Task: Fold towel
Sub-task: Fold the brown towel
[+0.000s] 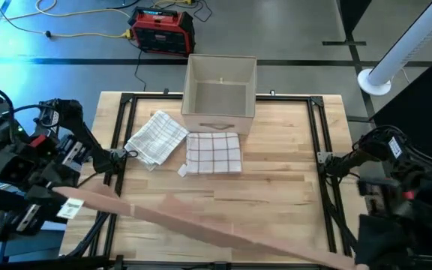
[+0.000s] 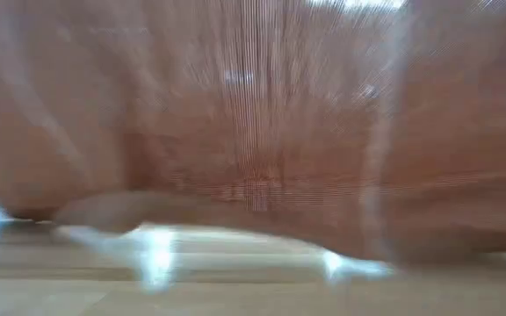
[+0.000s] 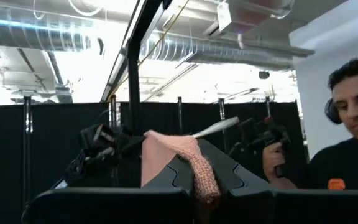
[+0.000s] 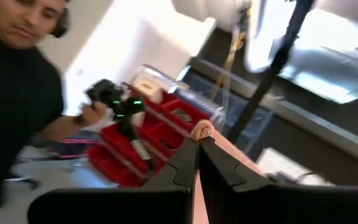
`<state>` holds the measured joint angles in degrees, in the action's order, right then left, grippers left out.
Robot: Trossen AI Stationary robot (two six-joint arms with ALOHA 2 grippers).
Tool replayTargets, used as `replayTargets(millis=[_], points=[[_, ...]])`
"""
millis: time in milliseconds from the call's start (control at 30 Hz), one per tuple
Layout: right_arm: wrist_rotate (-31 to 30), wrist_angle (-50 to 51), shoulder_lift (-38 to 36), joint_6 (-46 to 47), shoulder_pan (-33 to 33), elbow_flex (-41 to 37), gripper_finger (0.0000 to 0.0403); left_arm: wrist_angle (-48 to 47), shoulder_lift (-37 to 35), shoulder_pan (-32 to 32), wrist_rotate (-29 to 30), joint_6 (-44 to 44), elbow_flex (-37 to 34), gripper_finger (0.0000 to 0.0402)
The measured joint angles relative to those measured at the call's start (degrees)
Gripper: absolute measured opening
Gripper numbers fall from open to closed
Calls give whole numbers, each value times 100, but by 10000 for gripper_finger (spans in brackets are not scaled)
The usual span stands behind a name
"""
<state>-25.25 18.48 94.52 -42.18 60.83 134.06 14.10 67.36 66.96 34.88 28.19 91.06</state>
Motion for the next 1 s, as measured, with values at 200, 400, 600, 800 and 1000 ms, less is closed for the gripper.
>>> replayTargets(millis=[200,400,600,800,1000], points=[[-973,-715,-2,-1066,347,0,0,-129,497,-1,0,230,886,0],[-2681,-1001,-13,-1184,316,2,0,-406,719,-20,1734,1070,1164,0],[-4457,-678,-14,-743,-52,3,0,-1217,736,-231,3101,1289,1164,0],[-5971,2221,-11,1752,-691,5,0,-3308,749,-582,4115,90,1160,0],[-6055,5445,-11,5002,-1097,4,0,-5165,560,-1156,4297,-618,1157,0]])
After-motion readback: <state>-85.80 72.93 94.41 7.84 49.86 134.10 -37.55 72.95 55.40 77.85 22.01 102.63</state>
